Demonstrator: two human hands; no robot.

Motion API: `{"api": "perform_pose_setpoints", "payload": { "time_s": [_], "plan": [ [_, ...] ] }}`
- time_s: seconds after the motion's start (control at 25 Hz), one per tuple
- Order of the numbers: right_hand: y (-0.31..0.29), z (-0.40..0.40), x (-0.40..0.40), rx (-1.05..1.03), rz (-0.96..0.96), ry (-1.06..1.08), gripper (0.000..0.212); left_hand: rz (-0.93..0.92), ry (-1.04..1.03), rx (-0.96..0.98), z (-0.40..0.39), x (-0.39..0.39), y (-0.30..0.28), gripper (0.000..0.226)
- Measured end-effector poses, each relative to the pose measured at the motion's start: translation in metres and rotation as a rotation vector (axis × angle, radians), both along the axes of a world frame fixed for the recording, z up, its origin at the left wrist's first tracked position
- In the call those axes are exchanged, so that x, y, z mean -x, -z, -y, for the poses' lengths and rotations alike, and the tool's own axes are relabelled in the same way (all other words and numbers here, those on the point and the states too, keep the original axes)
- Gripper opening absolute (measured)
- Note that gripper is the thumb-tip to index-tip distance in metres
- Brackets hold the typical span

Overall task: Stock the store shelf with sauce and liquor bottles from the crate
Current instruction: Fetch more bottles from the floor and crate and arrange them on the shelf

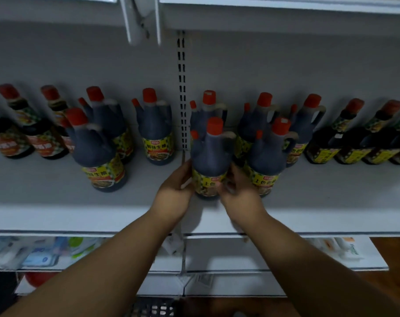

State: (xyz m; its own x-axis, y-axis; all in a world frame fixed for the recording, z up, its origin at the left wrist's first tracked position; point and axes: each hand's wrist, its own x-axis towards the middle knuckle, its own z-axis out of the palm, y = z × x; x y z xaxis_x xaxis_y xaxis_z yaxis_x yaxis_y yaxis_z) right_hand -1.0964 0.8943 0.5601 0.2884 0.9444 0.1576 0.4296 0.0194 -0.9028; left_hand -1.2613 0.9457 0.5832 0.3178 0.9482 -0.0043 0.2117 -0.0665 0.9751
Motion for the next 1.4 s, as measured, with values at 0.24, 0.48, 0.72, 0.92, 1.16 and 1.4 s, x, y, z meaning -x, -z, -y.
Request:
{"api": "perform_pose_setpoints", "payload": {
  "time_s": [0.24, 0.48, 0.72, 0.92, 1.16, 1.4],
  "plan": [
    [0.003, -0.019, -0.004, 0.009, -0.056, 0.043, 0.057, 0.043, -0.001, 0.024, -0.002, -0.004, 0.003, 0.054],
    [0.003, -0.018, 0.007, -0.039, -0.012, 0.129, 0.052, 0.071, -0.008, 0.063, -0.009, -0.006, 0.005, 0.059],
    [0.003, -0.017, 0.007, -0.049, 0.027, 0.149, 0.051, 0.023, -0.010, 0.044, -0.012, -0.006, 0.008, 0.063],
    [-0.002, -0.014, 0.007, -0.046, 0.071, 0.143, 0.055, 0.025, -0.010, 0.035, -0.006, -0.007, 0.006, 0.062],
    [-0.008, -0.014, 0.002, 0.007, 0.104, 0.117, 0.050, 0.009, -0.050, -0.015, 0.005, -0.011, 0.000, 0.056],
    [-0.008, -0.021, 0.001, 0.030, 0.117, 0.116, 0.052, -0.006, -0.128, -0.033, 0.011, -0.012, -0.005, 0.053]
  ]
}}
